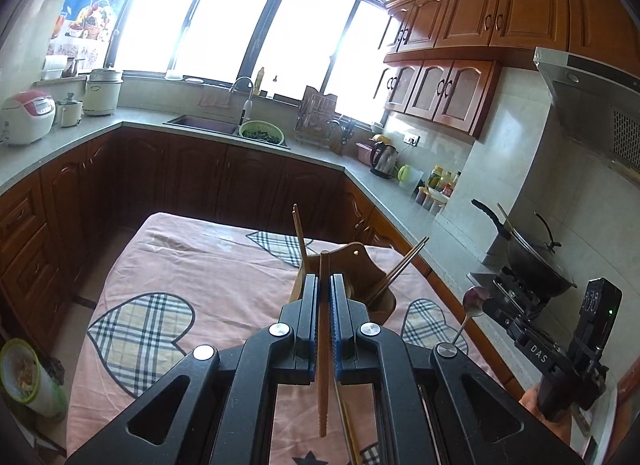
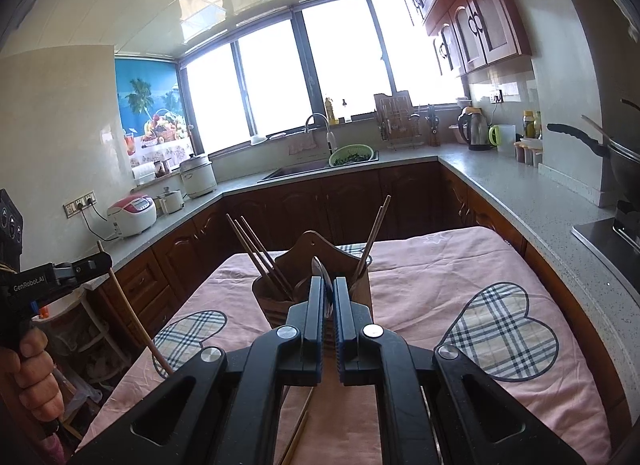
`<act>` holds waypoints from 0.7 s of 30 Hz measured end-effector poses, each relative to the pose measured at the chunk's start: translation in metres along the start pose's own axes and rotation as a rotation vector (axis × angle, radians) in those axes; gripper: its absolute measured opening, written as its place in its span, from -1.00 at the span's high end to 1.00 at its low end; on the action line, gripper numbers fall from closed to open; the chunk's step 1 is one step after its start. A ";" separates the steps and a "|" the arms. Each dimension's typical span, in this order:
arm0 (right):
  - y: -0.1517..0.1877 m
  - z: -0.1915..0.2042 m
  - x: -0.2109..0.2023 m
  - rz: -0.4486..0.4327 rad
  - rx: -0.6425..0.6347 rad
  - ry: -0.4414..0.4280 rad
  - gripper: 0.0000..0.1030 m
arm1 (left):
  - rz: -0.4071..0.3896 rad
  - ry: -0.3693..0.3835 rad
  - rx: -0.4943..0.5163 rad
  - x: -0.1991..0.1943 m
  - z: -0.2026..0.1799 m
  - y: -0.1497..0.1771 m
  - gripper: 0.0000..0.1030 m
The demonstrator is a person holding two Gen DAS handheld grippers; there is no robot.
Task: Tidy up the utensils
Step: 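Carry the chopstick and spoon up over the wooden holder, then lower the chopstick and spoon into the holder and open both tools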
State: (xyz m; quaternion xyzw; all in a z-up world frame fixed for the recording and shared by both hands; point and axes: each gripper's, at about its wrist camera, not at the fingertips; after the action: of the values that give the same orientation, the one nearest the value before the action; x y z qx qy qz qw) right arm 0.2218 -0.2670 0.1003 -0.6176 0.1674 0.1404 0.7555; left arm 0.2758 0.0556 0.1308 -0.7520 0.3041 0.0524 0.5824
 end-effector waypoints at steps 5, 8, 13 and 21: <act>-0.012 -0.004 0.012 -0.016 -0.006 0.005 0.92 | -0.031 0.008 0.010 0.015 -0.002 -0.015 0.92; -0.021 -0.007 0.019 -0.031 -0.011 0.009 0.92 | -0.050 0.010 0.017 0.024 -0.002 -0.025 0.92; -0.036 -0.011 0.034 -0.059 -0.026 0.017 0.92 | -0.084 0.009 0.025 0.044 -0.002 -0.039 0.93; -0.066 -0.010 0.065 -0.110 -0.076 0.046 0.93 | -0.124 0.009 0.032 0.088 -0.002 -0.063 0.92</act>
State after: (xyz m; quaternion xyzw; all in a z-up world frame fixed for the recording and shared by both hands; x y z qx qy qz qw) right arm 0.3070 -0.2898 0.1293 -0.6573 0.1451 0.0907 0.7340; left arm 0.3787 0.0279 0.1463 -0.7604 0.2602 0.0078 0.5950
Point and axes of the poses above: each gripper's, at about its wrist camera, not at the fingertips, and x roughly the way its jaws point, z to its left, y to its underside
